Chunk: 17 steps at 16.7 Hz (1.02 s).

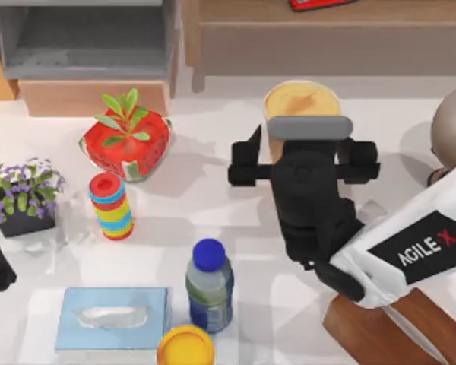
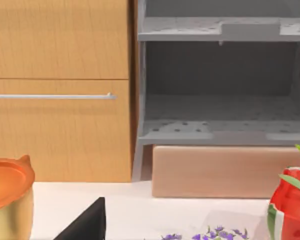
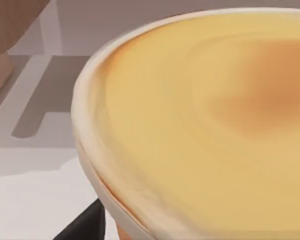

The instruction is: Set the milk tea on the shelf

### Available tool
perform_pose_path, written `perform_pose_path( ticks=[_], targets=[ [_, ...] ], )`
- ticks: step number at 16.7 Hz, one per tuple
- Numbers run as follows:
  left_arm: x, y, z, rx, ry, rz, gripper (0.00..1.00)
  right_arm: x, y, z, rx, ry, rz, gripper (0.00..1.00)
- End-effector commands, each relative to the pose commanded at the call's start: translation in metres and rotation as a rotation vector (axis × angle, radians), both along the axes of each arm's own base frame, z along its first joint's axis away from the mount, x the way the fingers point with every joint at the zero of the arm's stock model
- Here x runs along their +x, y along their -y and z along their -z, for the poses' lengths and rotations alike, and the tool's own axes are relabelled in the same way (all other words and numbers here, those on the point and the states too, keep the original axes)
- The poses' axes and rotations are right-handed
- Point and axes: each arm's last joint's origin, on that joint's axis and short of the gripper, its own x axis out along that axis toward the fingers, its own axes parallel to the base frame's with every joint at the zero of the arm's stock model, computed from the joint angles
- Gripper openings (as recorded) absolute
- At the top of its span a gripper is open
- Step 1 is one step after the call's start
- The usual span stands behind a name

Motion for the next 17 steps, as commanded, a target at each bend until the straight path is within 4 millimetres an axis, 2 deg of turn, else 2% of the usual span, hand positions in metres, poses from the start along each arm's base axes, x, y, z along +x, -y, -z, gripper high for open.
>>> perform_pose_path(
  ticks=[1,14,17],
  targets=[
    [0.0,0.0,0.0,0.0,0.0,0.0,1.0,0.0,0.0,0.0,0.0,0.0,0.0,1.0],
    [0.0,0.0,0.0,0.0,0.0,0.0,1.0,0.0,0.0,0.0,0.0,0.0,0.0,0.02],
    [0.0,0.0,0.0,0.0,0.0,0.0,1.0,0.0,0.0,0.0,0.0,0.0,0.0,0.0]
  ],
)
